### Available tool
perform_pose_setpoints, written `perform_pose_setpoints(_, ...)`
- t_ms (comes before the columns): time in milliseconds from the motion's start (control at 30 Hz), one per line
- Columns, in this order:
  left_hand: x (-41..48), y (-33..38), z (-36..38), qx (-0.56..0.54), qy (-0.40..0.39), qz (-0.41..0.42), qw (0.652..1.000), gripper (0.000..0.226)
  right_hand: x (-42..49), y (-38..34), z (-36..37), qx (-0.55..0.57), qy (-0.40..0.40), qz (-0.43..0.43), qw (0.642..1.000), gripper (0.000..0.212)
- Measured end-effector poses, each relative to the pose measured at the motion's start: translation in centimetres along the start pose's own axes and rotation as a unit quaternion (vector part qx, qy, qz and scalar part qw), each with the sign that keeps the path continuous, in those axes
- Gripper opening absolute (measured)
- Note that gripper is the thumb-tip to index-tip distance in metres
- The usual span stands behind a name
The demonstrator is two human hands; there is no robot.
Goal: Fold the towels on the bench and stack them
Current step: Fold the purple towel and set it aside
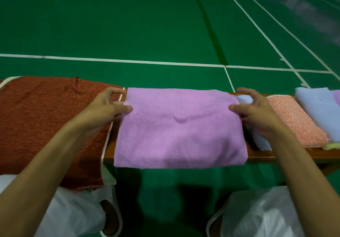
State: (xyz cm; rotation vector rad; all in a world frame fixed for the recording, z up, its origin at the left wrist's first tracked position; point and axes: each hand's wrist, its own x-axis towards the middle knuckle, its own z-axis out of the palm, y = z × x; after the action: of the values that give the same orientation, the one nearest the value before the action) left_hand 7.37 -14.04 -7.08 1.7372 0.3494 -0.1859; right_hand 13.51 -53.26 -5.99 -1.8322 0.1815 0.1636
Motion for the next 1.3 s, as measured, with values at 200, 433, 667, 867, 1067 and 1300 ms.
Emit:
perform_pose_setpoints(200, -1.4, 0.7, -1.4, 0.080, 0.029, 0.082, 0.993, 0.029, -0.6, -1.1, -2.7, 0.067, -0.066, -0.081, 0.992, 0.049)
perform_pose_setpoints(433, -2.7, 2.0, -1.9, 0.175, 0.129, 0.172, 0.961, 0.021, -1.3, -1.7, -4.8, -0.086, -0.047, -0.138, 0.986, 0.033)
perform_pose_setpoints(667, -3.3, 3.8, -1.5, 0.225, 0.142, 0.191, 0.945, 0.002, -1.5, -3.5, -5.2, -0.210, 0.001, -0.189, 0.959, 0.010)
perform_pose_setpoints(867, 0.3, 3.2, 0.0, -0.027, 0.120, 0.159, 0.980, 0.005, 1.4, -3.0, -1.7, -0.013, 0.041, -0.176, 0.984, 0.010)
perform_pose_setpoints(1067, -0.2, 2.7, -0.6, -0.074, 0.153, 0.236, 0.957, 0.026, 0.1, -2.4, -2.6, 0.048, 0.048, -0.243, 0.968, 0.013)
perform_pose_setpoints(1300, -1.6, -1.3, -2.4, 0.178, -0.043, 0.142, 0.973, 0.033, -0.5, 0.9, -5.2, -0.326, -0.122, -0.162, 0.923, 0.036)
